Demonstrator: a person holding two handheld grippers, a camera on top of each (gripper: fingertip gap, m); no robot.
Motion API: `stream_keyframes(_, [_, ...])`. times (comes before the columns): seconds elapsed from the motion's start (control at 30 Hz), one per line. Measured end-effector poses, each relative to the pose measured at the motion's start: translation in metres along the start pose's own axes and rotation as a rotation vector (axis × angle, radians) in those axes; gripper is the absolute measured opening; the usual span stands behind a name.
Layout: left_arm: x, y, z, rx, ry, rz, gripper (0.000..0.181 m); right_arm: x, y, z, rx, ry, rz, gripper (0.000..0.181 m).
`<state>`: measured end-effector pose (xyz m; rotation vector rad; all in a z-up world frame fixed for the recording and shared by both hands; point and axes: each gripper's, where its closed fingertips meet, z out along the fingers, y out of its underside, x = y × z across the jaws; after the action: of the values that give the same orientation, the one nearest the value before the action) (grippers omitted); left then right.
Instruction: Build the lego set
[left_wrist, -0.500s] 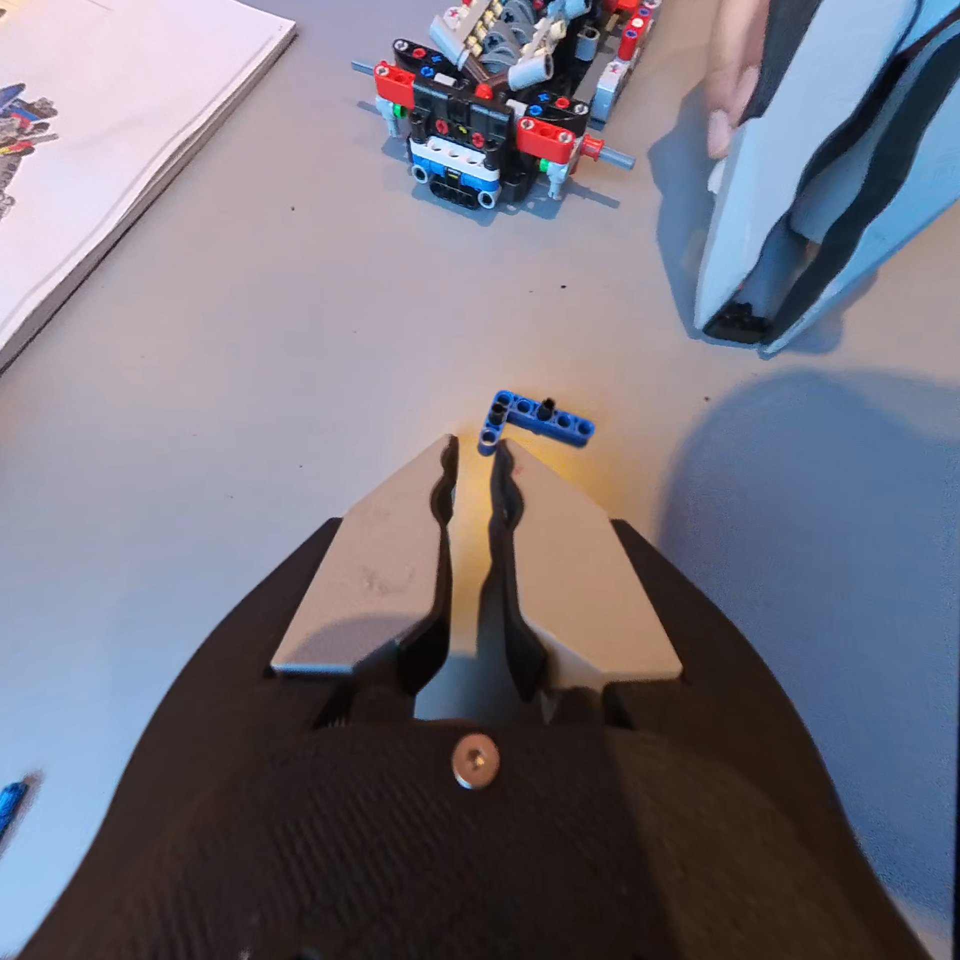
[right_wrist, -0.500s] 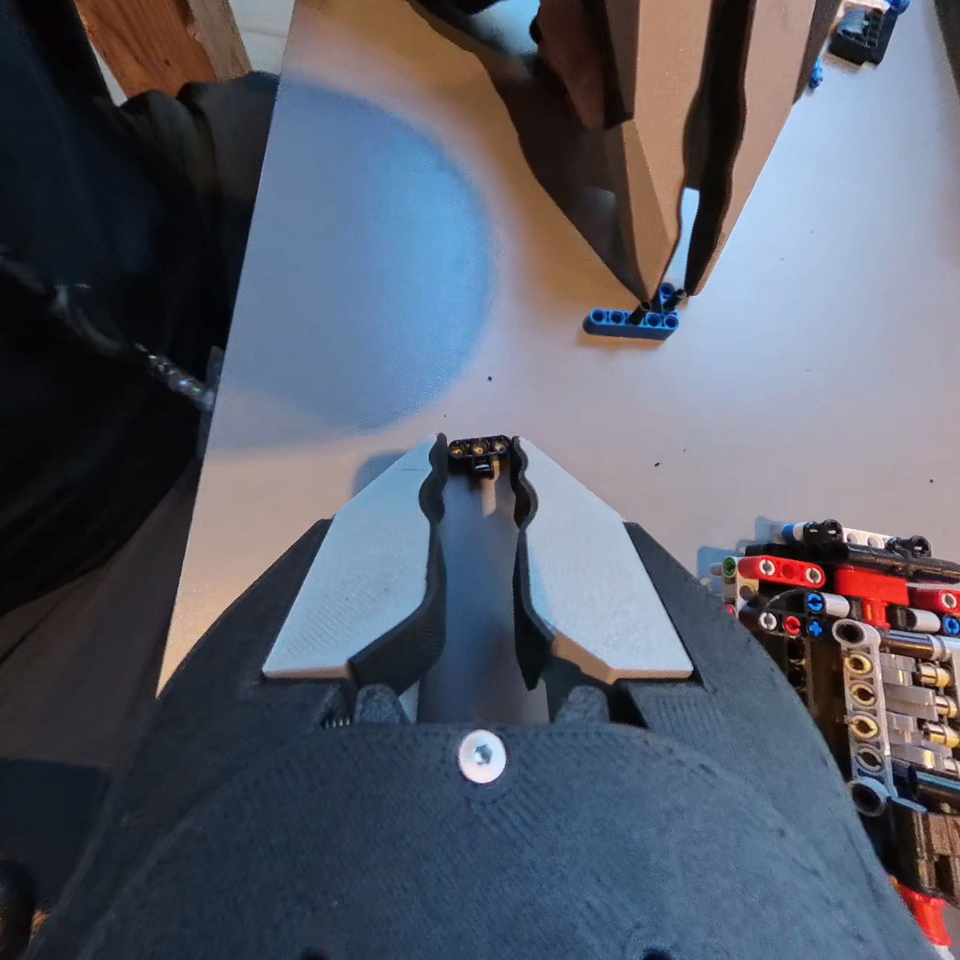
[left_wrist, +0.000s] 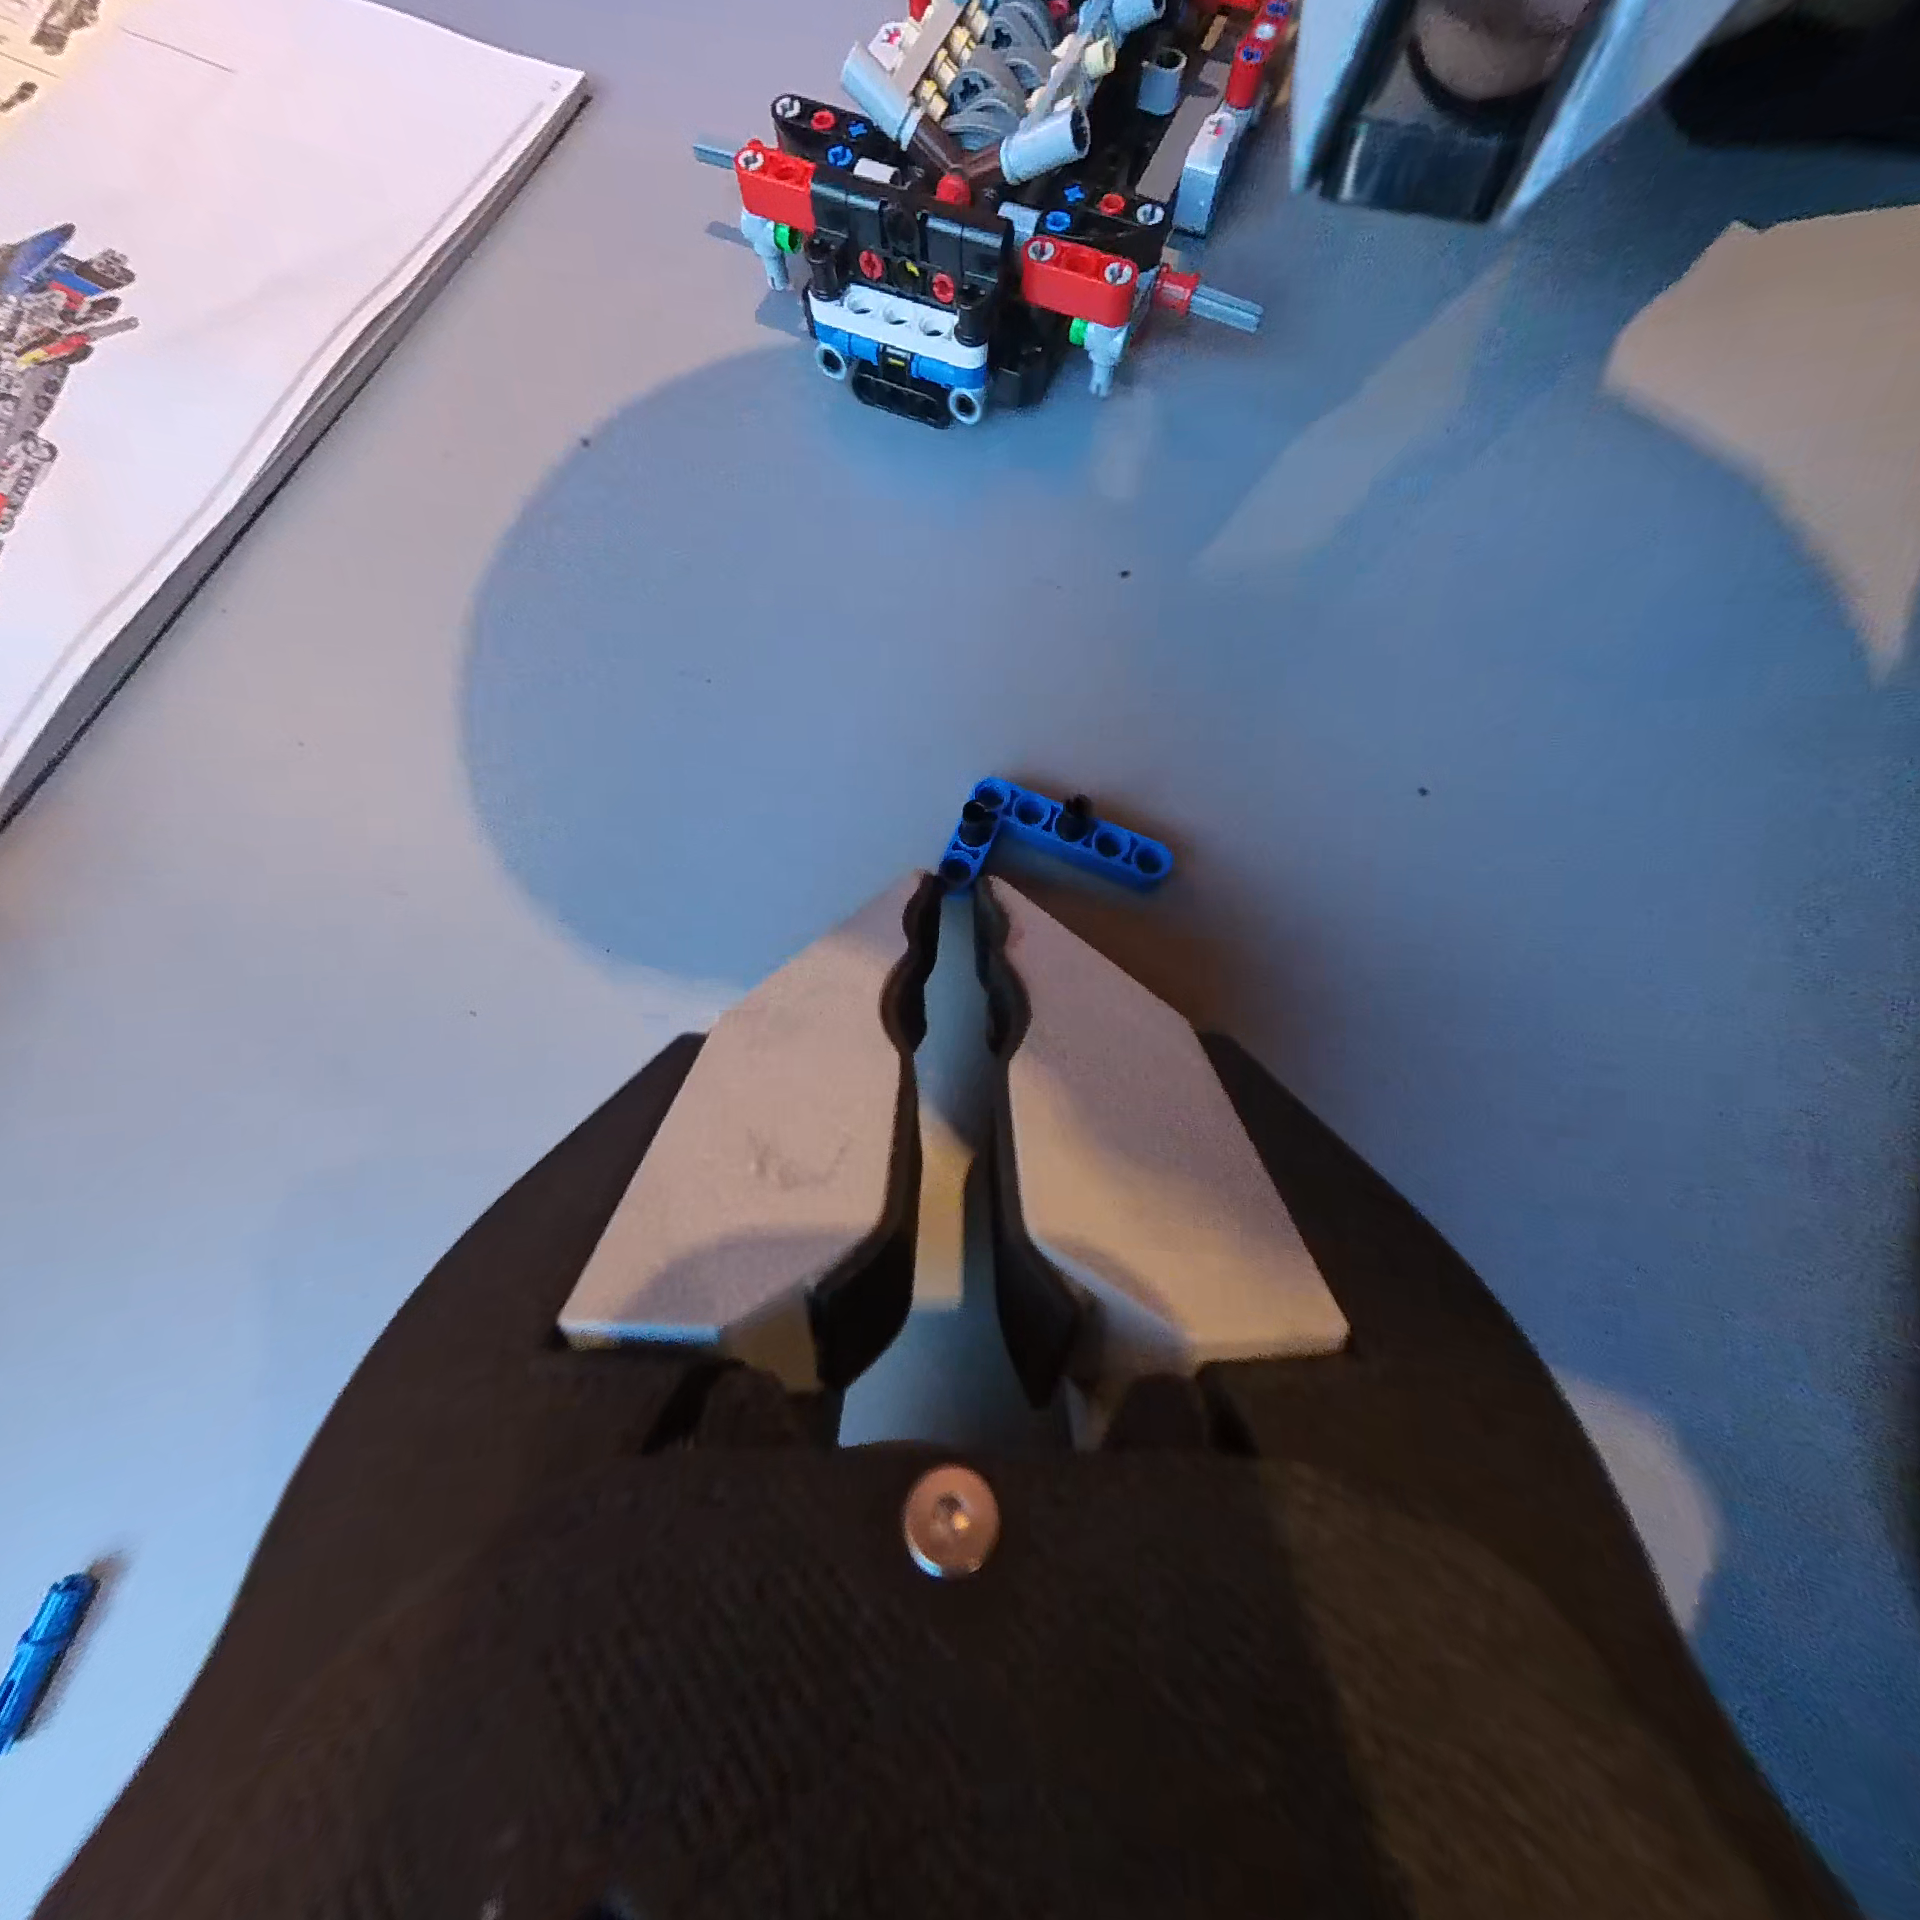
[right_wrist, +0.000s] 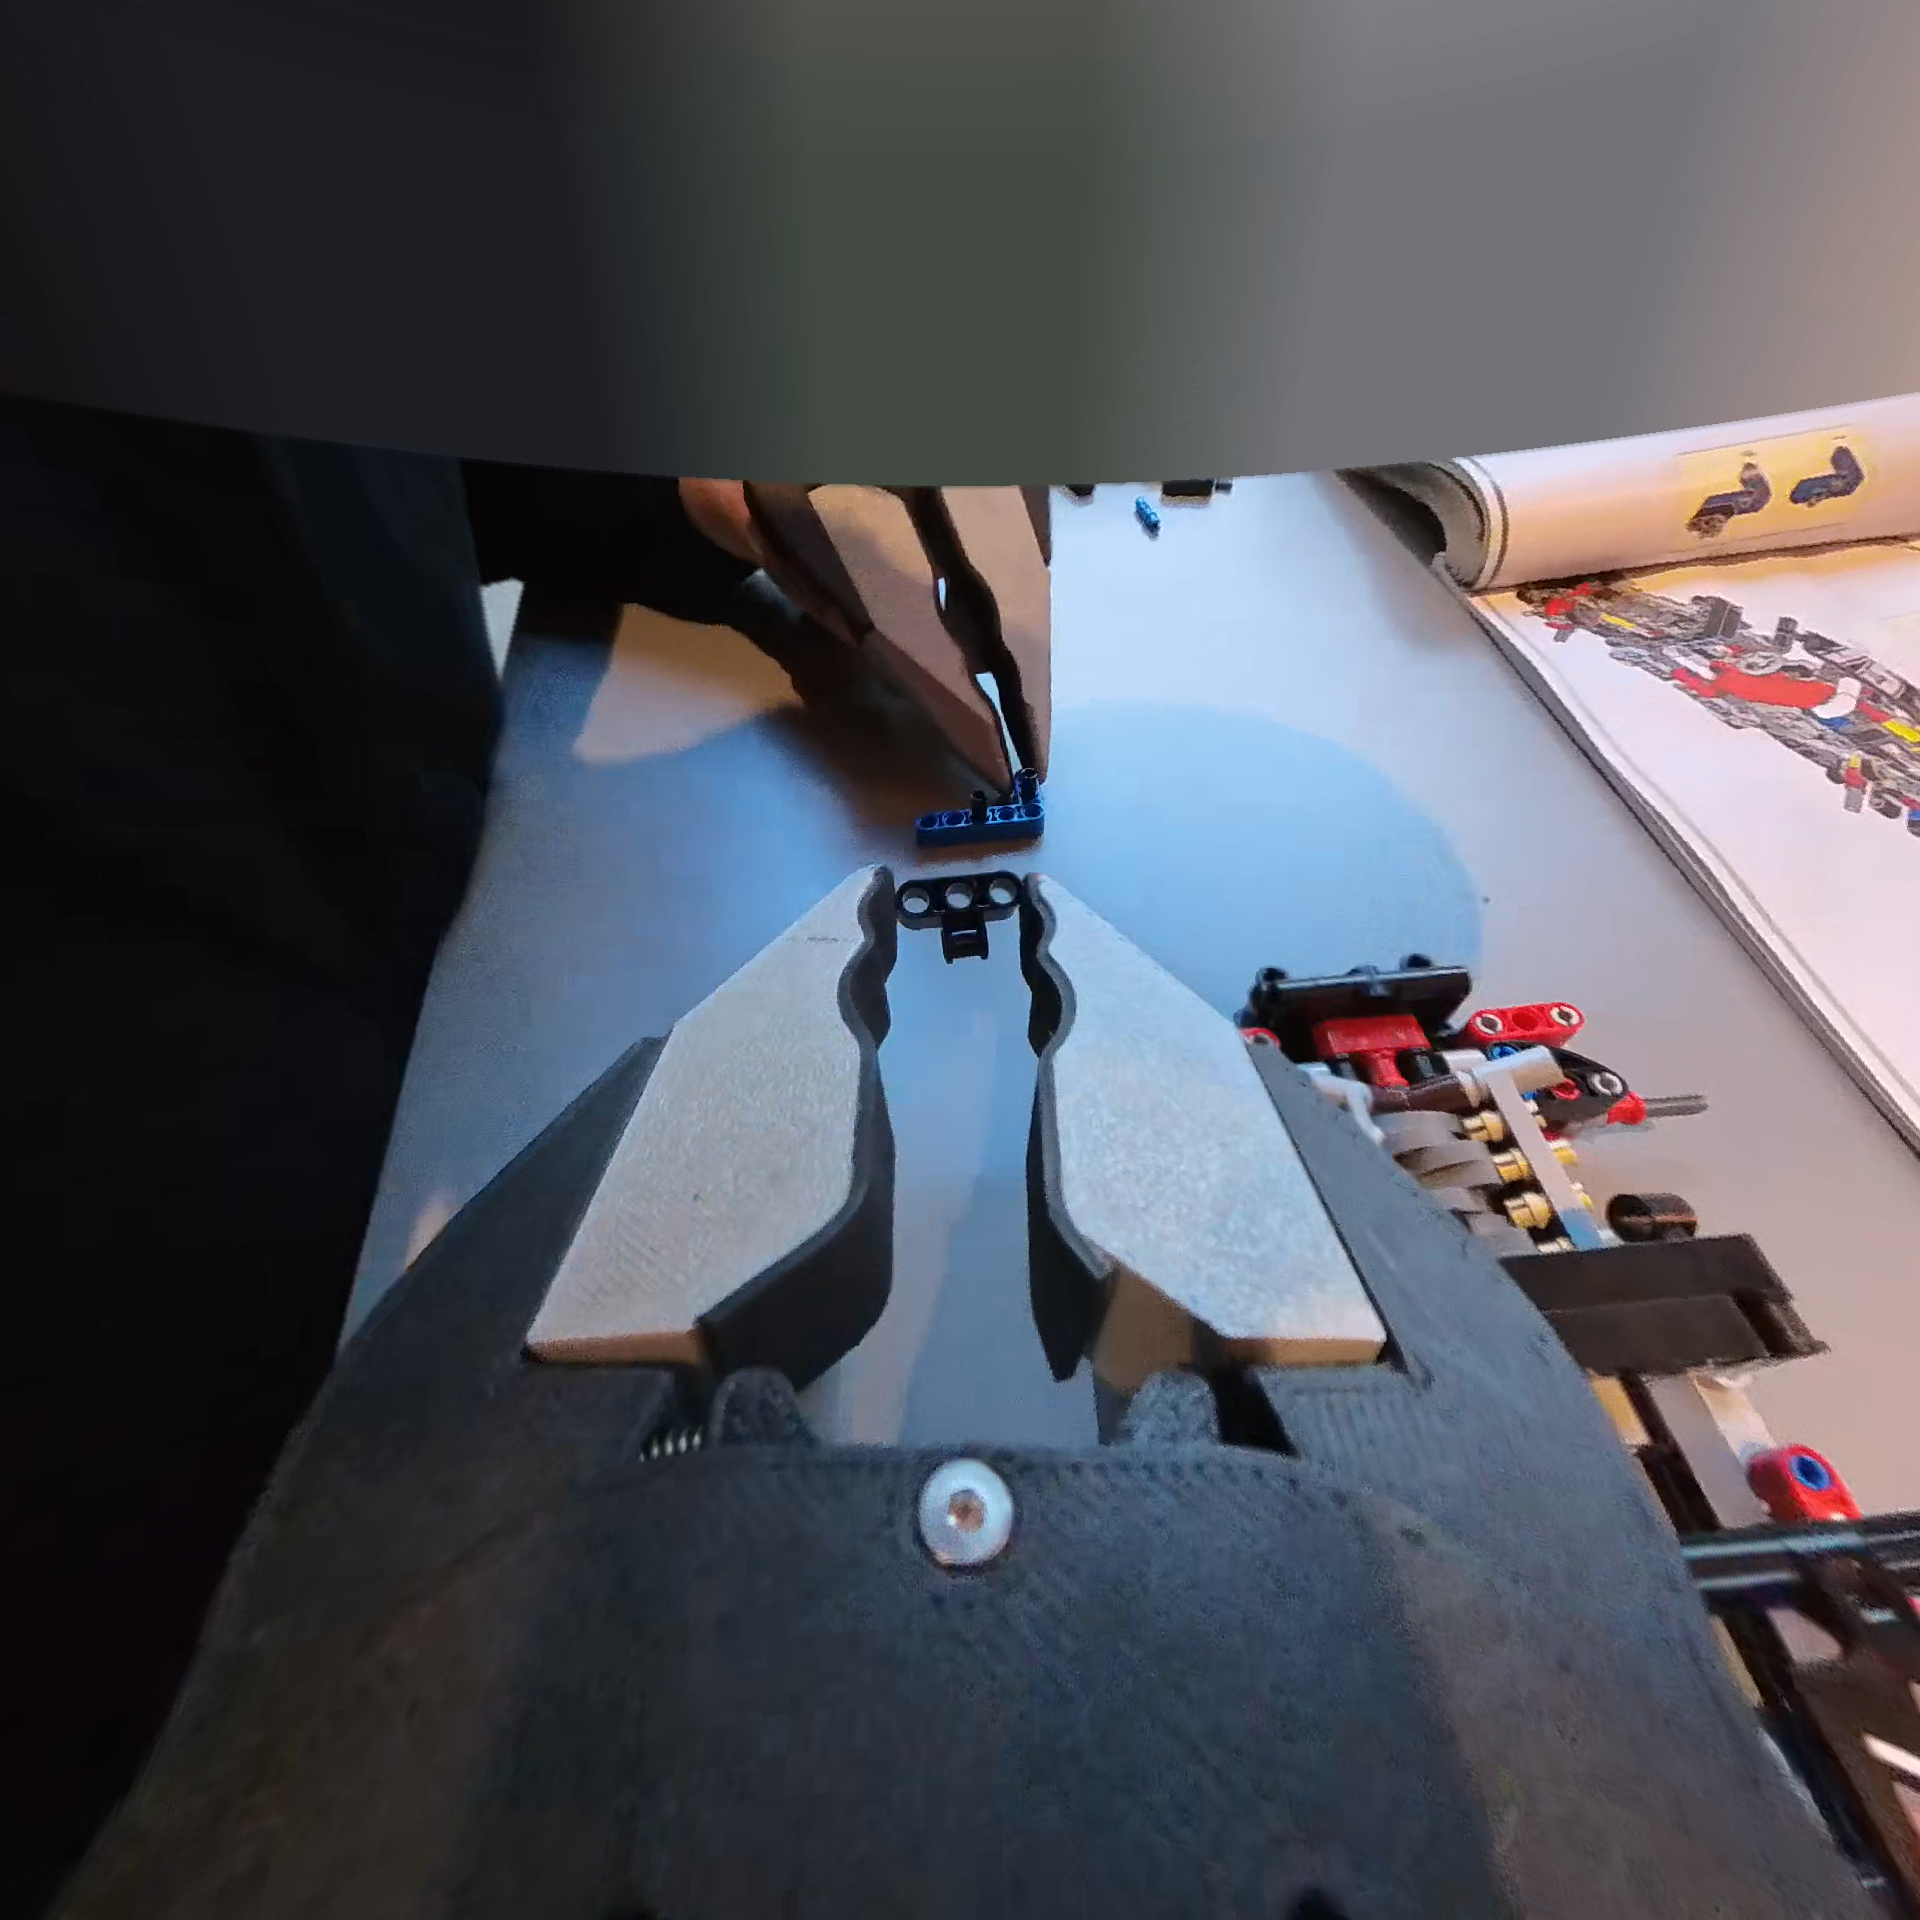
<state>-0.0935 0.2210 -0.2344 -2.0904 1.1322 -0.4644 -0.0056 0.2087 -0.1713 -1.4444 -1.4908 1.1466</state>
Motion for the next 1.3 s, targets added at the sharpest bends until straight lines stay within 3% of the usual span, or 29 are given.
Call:
stream_keyframes(0.3, [-0.002, 0.000, 0.000, 0.002, 0.051, -0.076, 0.003, 0.005, -0.012, -0.007, 0.091, -0.019, 0.055, 0.020])
stream_keyframes(0.47, [-0.003, 0.000, 0.000, 0.000, -0.027, -0.017, 0.003, 0.013, -0.008, -0.007, 0.068, 0.025, 0.079, 0.021])
stream_keyframes(0.8, [0.013, 0.010, -0.012, -0.004, -0.136, -0.110, 0.003, 0.008, 0.000, -0.001, 0.001, 0.083, -0.005, 0.021])
stream_keyframes(0.97, [0.020, 0.011, -0.014, -0.004, -0.128, -0.097, 0.005, -0.010, -0.003, 0.016, -0.012, 0.058, -0.037, 0.021])
stream_keyframes(1.3, [0.027, 0.011, -0.021, 0.042, 0.051, -0.264, 0.024, -0.021, 0.007, 0.070, -0.189, 0.053, -0.099, 0.020])
